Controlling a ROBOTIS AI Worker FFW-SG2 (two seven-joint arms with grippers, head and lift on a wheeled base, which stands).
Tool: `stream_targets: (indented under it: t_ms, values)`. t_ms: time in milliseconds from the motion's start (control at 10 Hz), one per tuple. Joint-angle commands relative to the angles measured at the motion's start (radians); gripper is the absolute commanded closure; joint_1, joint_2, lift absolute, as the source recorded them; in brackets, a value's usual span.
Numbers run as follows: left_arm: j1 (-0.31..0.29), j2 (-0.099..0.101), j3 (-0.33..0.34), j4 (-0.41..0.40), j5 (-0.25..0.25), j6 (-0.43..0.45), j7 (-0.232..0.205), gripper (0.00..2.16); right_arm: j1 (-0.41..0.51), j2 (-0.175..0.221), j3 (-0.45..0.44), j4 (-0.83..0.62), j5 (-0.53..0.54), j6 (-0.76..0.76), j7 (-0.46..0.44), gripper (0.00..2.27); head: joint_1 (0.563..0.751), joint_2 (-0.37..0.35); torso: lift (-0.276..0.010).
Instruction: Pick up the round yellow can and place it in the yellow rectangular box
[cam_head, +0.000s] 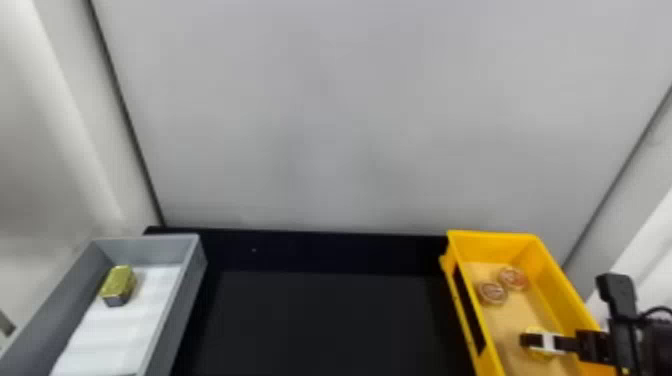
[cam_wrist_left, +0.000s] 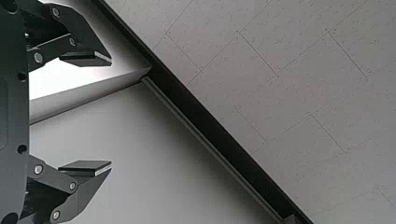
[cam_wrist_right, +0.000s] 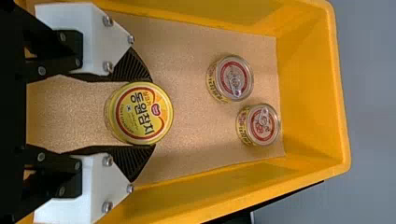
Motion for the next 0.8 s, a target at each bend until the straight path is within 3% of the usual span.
stream_targets:
  t_ms: [0, 200, 500, 700]
  values:
    - [0.002, -0.001, 0.001, 0.000, 0.000, 0.000, -0.001, 0.45, -0.002, -0.002, -0.002, -0.007, -0.048, 0.004, -0.034, 0.44, 0.574, -0.048, 0.000]
    - [0.002, -0.001, 0.001, 0.000, 0.000, 0.000, -0.003, 0.45, -0.002, -0.003, 0.005, -0.021, -0.048, 0.008, -0.046, 0.06, 0.574, -0.048, 0.000]
    - [0.002, -0.001, 0.001, 0.000, 0.000, 0.003, -0.004, 0.45, -0.001, -0.006, 0.009, -0.072, -0.048, -0.001, -0.052, 0.00, 0.574, -0.048, 0.000]
    - [0.005, -0.006, 0.004, 0.000, 0.000, 0.009, -0.004, 0.45, 0.004, -0.009, -0.028, -0.234, -0.047, -0.030, -0.055, 0.00, 0.574, -0.048, 0.000]
